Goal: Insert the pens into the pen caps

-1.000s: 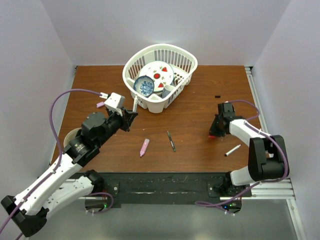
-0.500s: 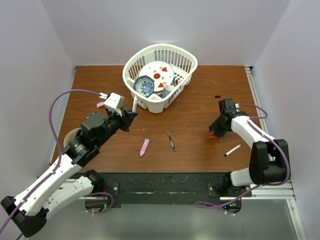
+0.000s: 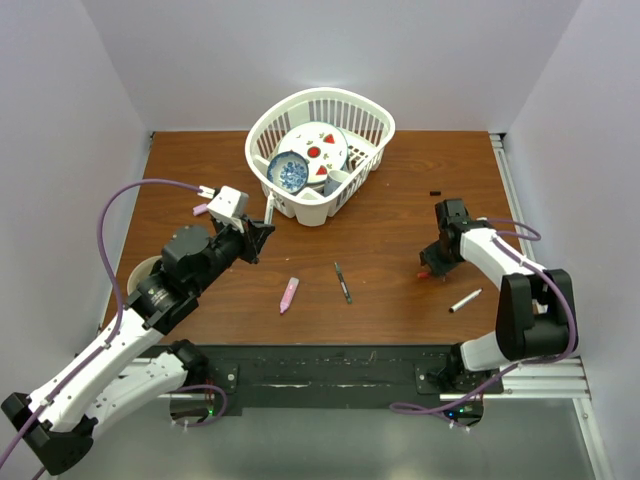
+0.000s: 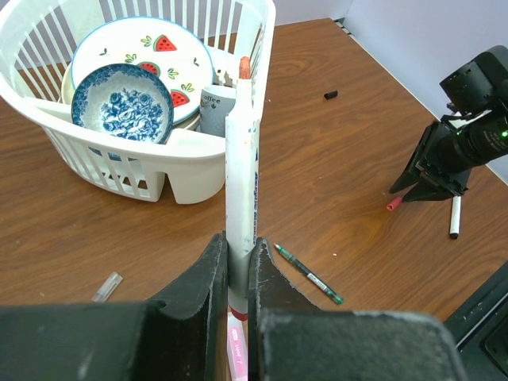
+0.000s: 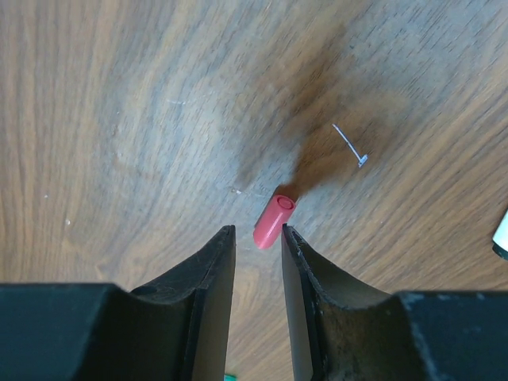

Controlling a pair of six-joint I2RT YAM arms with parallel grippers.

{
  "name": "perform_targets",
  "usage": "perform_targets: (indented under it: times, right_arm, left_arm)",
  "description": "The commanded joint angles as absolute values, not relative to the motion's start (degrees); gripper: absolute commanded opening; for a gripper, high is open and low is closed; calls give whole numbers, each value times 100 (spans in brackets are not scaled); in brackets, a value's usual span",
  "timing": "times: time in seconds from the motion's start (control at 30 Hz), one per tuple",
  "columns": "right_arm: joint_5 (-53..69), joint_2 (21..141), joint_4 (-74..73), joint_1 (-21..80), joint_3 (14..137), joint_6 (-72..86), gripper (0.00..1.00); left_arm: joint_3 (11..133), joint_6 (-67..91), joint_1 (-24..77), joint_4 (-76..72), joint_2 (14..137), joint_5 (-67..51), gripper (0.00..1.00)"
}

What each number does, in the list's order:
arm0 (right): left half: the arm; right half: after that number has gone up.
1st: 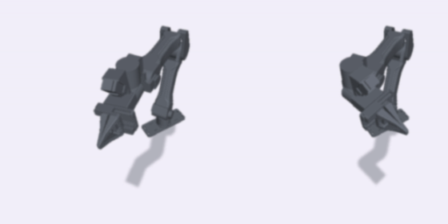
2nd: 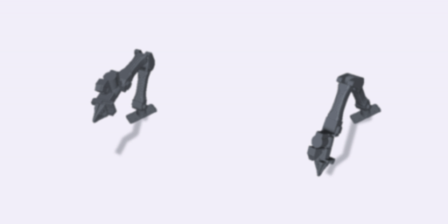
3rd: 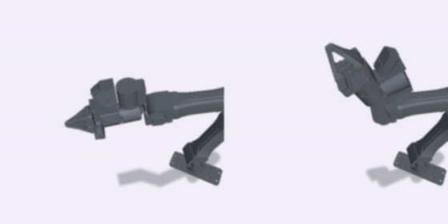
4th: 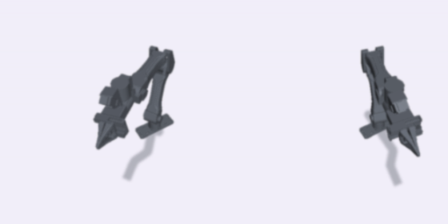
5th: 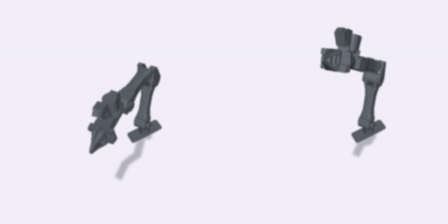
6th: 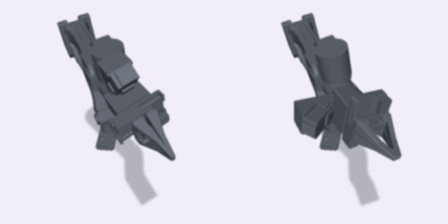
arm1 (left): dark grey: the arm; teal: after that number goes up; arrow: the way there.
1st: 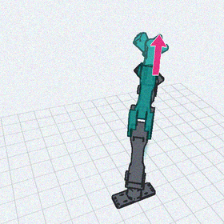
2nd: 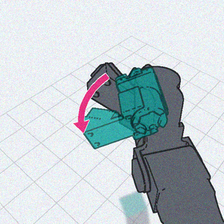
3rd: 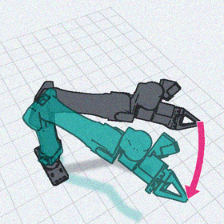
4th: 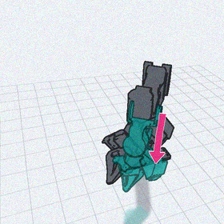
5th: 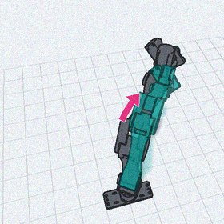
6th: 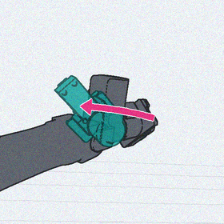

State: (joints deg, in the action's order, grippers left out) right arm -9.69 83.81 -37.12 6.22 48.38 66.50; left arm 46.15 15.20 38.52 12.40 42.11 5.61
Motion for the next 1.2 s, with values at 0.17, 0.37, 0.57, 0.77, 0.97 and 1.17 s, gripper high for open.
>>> perform_targets:
  times: [0.17, 0.37, 0.57, 0.77, 0.97, 1.17]
  right_arm:
    - [-1107, 8736, -3419, 633, 4694, 6926, 33]
    - [-1213, 8903, -3410, 624, 4579, 6970, 31]
    - [-1222, 9079, -3322, 633, 4465, 6961, 27]
    - [-1204, 9255, -3034, 633, 4307, 6663, 13]
    - [-705, 8774, -2261, 633, 4070, 5504, 3]
    - [226, 7631, -1627, 694, 3684, 4431, 2]
  left_arm:
    - [4605, 1380, 3823, 1116, 4184, 589, 0]
    - [4606, 1371, 3823, 1107, 4175, 624, 0]
    - [4623, 1371, 3823, 1107, 4175, 642, 0]
    - [4614, 1380, 3823, 1107, 4157, 607, 0]
    - [4834, 1651, 3832, 1248, 4438, -148, 0]
    - [4826, 2318, 3832, 1004, 4790, -1369, 0]
